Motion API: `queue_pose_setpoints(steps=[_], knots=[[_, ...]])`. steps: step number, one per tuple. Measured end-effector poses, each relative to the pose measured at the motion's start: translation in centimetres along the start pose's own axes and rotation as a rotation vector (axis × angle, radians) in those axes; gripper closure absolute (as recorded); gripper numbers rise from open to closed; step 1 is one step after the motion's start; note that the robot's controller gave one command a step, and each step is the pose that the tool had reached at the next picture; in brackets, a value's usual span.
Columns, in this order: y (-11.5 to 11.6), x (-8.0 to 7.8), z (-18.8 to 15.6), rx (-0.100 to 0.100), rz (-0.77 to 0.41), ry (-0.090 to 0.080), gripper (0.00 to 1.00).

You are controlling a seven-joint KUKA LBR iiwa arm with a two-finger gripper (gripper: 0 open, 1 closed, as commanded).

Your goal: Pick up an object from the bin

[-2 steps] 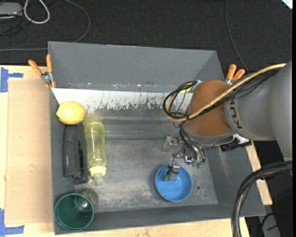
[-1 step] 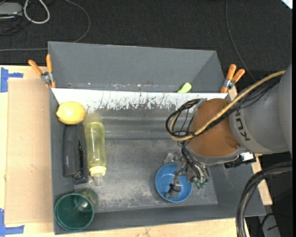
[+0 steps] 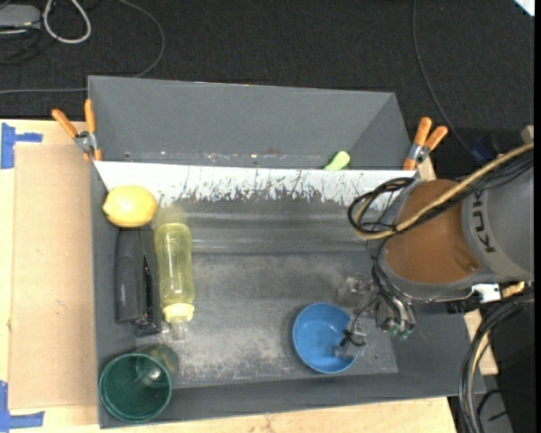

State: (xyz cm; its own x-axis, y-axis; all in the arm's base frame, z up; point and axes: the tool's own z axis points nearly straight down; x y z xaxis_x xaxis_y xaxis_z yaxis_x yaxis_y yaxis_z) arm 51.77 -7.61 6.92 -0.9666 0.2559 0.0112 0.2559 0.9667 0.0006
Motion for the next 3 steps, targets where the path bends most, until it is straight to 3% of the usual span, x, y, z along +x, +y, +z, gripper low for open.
queue_pose_setpoints(steps=[1, 3], knots=[[5.03, 1.58, -0.09, -0.002, -0.095, 0.003, 1.00], [5.99, 1.95, -0.44, -0.003, -0.090, 0.004, 1.00]])
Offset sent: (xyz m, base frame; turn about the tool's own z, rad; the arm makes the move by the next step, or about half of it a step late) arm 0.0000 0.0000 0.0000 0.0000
